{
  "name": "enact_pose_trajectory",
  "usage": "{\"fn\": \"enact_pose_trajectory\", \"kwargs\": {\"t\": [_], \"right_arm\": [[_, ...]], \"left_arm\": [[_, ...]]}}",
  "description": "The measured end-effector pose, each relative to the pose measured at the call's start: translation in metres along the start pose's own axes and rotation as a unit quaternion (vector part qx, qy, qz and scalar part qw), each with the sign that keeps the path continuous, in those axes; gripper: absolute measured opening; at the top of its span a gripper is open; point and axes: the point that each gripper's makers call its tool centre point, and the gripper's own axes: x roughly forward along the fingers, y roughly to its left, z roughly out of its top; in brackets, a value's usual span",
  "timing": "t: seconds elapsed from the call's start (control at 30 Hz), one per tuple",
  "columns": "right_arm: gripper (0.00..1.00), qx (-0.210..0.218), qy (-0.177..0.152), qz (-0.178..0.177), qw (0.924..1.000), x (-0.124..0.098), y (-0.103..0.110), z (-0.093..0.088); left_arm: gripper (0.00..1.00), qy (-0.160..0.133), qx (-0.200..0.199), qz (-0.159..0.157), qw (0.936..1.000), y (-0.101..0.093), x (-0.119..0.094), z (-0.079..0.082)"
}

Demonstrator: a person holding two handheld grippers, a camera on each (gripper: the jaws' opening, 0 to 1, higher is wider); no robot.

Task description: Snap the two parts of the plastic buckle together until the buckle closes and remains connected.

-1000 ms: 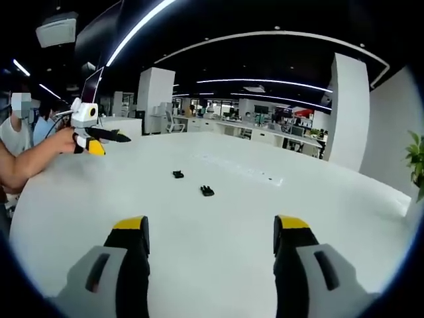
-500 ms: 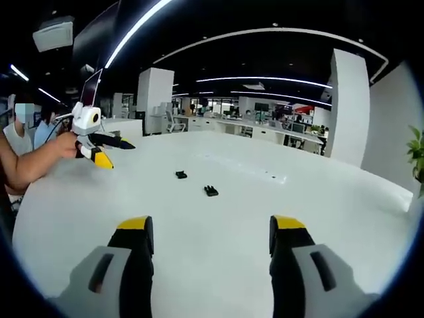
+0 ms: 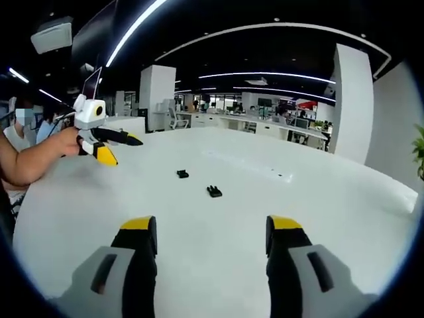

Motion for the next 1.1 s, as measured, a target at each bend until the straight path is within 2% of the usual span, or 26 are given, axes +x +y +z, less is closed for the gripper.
{"fn": "enact_pose_trajectory", "kwargs": {"t": [0.37, 0.57, 0.7, 0.83, 1.1], "right_arm": [[0.67, -0.014, 0.013, 0.002, 0.9998, 0.016, -0.003, 0.001], [0.61, -0.003, 0.001, 0.004, 1.0000, 0.021, -0.007, 0.007], [0.61, 0.001, 0.001, 0.006, 1.0000, 0.025, -0.009, 0.009], [0.61, -0.001, 0.003, 0.004, 1.0000, 0.028, -0.010, 0.009], [0.60, -0.008, 0.007, 0.005, 0.9999, 0.033, -0.012, 0.008]], "left_arm": [[0.79, 0.022, 0.010, -0.011, 0.9997, 0.003, 0.017, -0.009], [0.78, 0.029, 0.006, -0.012, 0.9995, 0.010, 0.020, -0.012], [0.78, 0.025, 0.005, -0.015, 0.9996, 0.012, 0.023, -0.008], [0.78, 0.008, -0.004, -0.021, 0.9997, 0.013, 0.027, 0.003], [0.78, 0.007, -0.005, -0.029, 0.9995, 0.012, 0.034, 0.005]]}}
